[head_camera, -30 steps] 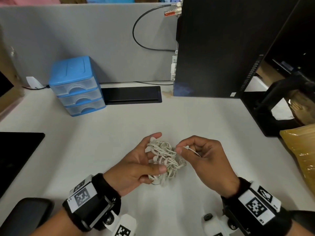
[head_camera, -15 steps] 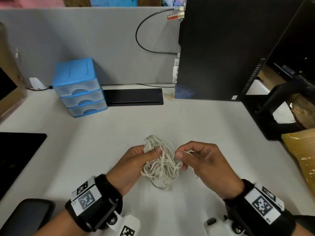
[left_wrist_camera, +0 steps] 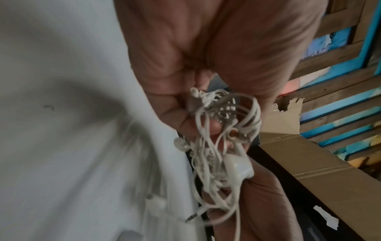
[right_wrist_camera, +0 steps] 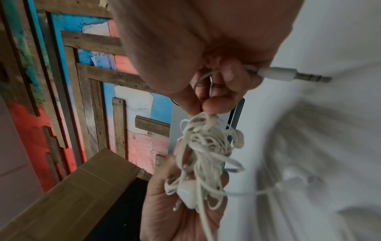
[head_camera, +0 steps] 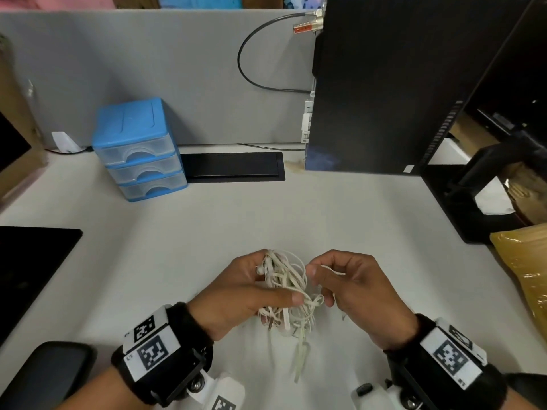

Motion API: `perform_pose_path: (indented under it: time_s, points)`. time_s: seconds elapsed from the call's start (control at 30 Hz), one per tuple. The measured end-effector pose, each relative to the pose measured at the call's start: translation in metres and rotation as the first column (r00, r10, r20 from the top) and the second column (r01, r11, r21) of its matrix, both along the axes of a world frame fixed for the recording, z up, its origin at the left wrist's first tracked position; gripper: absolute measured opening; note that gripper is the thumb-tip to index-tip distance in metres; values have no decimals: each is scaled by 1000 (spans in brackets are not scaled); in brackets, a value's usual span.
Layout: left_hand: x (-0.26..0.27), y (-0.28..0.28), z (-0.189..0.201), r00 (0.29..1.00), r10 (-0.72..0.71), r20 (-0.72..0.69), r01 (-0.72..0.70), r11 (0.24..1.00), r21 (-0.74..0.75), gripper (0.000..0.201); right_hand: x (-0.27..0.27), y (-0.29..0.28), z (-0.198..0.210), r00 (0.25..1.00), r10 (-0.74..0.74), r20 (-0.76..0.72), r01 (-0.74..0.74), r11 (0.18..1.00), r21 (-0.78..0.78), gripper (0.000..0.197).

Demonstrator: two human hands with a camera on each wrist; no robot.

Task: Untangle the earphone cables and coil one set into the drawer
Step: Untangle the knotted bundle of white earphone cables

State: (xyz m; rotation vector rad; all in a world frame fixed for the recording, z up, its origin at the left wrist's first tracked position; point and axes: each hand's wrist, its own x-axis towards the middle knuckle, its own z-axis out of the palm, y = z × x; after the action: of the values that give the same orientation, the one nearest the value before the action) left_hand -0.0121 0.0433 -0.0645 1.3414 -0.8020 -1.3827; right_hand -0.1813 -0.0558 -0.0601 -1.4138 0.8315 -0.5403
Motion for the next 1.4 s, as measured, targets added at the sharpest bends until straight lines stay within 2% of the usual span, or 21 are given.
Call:
perform_pose_path:
  time_s: [0.07, 0.13, 0.33, 0.43, 0.57, 0.77, 0.9, 1.03, 1.27, 1.4]
  points:
    - [0, 0, 0, 1000, -8, -17, 8, 1000, 4, 30, 1, 0, -1, 1000, 7, -4, -7, 1000, 0, 13]
    - [1, 1, 1, 999, -13, -49, 14, 1000, 17, 25, 1, -1, -3, 1000, 19, -2, -19, 1000, 21, 15]
    - [3, 0, 4, 997, 30, -71, -30, 1000, 0, 33, 1, -1, -9, 993, 120, 4, -119, 986, 114, 18]
    - [0, 0, 5, 996, 3, -91, -4, 1000, -12, 24, 0, 0, -7, 984, 160, 79, -172, 969, 177, 16]
    - [-1, 0, 5, 995, -11, -99, 15, 999, 42, 27, -1, 0, -8, 967, 185, 175, -224, 944, 243, 14]
    - [-1, 1, 9, 991, 1, -136, 9, 997, 73, 38, 0, 2, -11, 959, 191, 211, -243, 936, 256, 19]
    - [-2, 0, 10, 987, 39, -157, -28, 997, 72, 23, 0, 1, -17, 968, 167, 188, -206, 954, 217, 15]
    - [-5, 2, 9, 980, -6, -197, 19, 998, 63, 23, 3, -1, -33, 983, 127, 131, -154, 963, 223, 13]
    - [1, -2, 13, 960, 127, -249, -117, 992, 57, 18, 0, -10, -28, 965, 128, 229, -184, 953, 240, 12]
    - [3, -2, 13, 957, 99, -272, -90, 995, 44, 16, -1, -13, -28, 962, 143, 231, -197, 953, 229, 12]
